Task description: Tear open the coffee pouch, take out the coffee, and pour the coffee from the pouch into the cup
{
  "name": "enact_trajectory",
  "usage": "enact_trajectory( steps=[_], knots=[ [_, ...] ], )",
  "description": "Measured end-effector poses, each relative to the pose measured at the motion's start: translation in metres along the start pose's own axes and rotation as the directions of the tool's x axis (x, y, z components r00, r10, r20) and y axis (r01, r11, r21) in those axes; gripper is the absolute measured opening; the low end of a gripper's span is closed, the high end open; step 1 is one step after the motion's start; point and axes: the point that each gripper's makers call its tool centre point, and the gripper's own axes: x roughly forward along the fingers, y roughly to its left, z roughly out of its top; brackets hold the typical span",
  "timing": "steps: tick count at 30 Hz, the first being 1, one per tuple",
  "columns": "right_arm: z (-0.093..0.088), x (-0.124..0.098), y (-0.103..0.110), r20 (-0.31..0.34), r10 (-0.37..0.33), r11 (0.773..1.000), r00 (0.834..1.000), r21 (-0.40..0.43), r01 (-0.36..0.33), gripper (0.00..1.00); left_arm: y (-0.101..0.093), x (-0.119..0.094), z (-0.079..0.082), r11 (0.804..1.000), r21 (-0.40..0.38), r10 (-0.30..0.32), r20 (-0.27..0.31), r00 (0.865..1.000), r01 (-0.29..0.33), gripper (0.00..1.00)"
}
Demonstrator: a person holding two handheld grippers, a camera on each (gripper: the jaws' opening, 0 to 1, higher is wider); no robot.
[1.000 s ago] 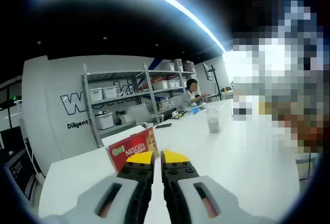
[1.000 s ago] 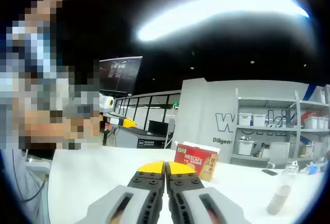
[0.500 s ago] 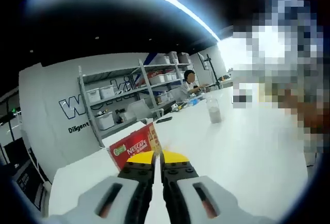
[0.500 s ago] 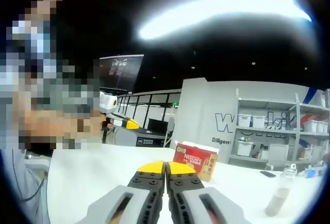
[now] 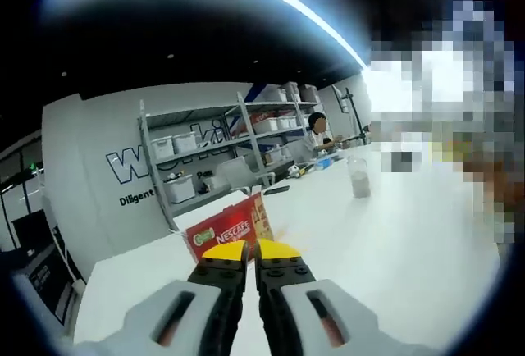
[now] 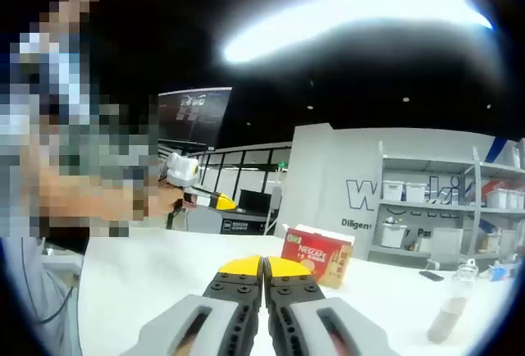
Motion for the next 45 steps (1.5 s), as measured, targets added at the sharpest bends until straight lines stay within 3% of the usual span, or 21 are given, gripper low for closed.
enact_trajectory(
  steps=[14, 28, 40, 45],
  knots=[
    [0.002, -0.005, 0.006, -0.018, 0.003, 1.0, 1.0, -0.011, -0.003, 0.02, 0.002, 0.023, 0.005, 1.0, -0.02, 0.003, 0.024, 1.0, -0.003, 0.04],
    [-0.006, -0.006, 0.008, -0.019, 0.012, 1.0, 1.0, 0.007, -0.012, 0.02, 0.004, 0.04, 0.008, 0.999, 0.02, 0.026, 0.018, 1.0, -0.026, 0.04],
    [-0.009, 0.003, -0.012, -0.021, -0.008, 1.0, 1.0, 0.002, 0.008, 0.02, 0.011, 0.046, 0.032, 0.999, 0.026, 0.031, 0.058, 0.998, -0.033, 0.06],
    [-0.008, 0.012, -0.027, -0.032, -0.027, 0.999, 0.999, -0.035, 0.026, 0.03, 0.02, 0.05, 0.044, 1.0, 0.027, 0.012, 0.051, 0.999, -0.014, 0.14]
  ],
)
